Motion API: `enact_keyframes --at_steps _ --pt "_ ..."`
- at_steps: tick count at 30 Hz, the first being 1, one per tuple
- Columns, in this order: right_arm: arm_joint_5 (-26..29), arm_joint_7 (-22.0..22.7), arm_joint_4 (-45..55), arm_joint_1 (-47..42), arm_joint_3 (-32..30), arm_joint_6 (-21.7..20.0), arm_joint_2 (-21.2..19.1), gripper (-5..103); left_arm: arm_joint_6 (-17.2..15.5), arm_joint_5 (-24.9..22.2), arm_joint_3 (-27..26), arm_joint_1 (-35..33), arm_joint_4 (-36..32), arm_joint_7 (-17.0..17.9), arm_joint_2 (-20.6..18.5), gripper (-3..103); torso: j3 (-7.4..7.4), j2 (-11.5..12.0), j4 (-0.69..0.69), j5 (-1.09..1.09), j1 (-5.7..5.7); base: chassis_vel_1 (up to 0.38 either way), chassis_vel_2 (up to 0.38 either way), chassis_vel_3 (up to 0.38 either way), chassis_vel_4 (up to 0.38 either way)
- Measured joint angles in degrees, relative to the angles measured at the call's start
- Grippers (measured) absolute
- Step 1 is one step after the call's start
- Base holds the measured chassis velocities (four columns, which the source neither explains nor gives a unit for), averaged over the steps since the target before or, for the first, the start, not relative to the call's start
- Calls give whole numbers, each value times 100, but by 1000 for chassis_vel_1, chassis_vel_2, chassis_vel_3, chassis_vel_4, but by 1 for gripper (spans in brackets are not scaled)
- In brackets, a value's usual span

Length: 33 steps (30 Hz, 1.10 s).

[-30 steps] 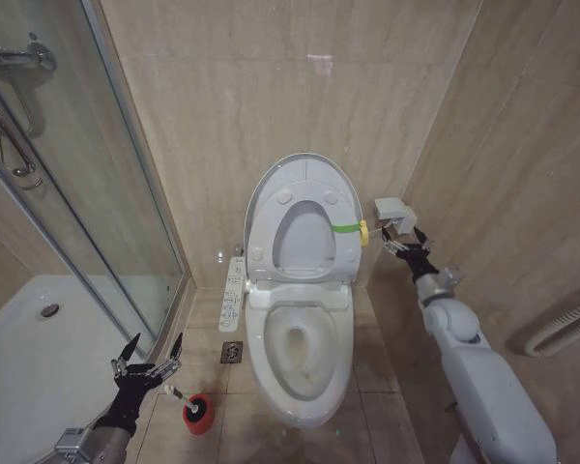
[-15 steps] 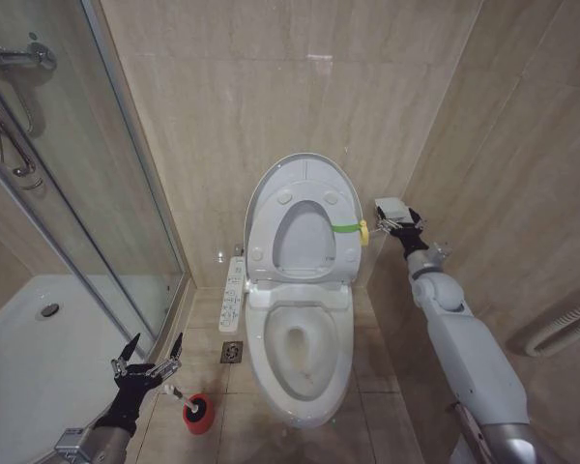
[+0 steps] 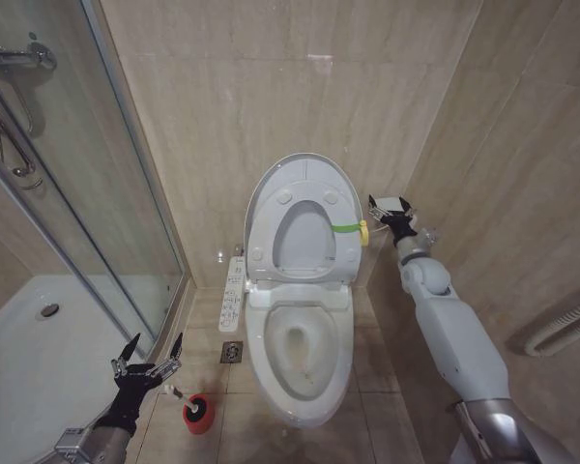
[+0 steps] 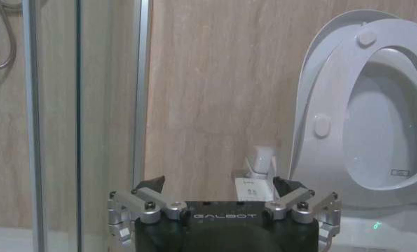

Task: Open the toilet lid, clean the toilet bowl with a toilet brush, close the toilet lid, and flush.

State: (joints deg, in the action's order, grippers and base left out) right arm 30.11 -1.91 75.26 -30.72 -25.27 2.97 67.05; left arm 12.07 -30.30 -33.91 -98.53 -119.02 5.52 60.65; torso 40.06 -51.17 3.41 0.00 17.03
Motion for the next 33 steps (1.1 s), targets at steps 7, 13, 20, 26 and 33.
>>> enact_keyframes --at_steps 7,13,20,26,33 --pt "-5 -59 -317 377 125 35 19 100 0 0 0 0 0 0 0 100 0 0 0 0 0 0 0 0 0" --pt "-27 -89 -489 653 263 75 73 100 0 0 0 0 0 0 0 100 0 0 0 0 0 0 0 0 0" --pt "-72 -100 -714 935 382 111 171 100 0 0 0 0 0 0 0 100 0 0 0 0 0 0 0 0 0" --pt "-102 -120 -833 1103 484 134 213 100 0 0 0 0 0 0 0 100 0 0 0 0 0 0 0 0 0" --pt "-114 -109 -903 1253 613 136 299 100 0 0 0 0 0 0 0 100 0 0 3 0 0 0 0 0 0"
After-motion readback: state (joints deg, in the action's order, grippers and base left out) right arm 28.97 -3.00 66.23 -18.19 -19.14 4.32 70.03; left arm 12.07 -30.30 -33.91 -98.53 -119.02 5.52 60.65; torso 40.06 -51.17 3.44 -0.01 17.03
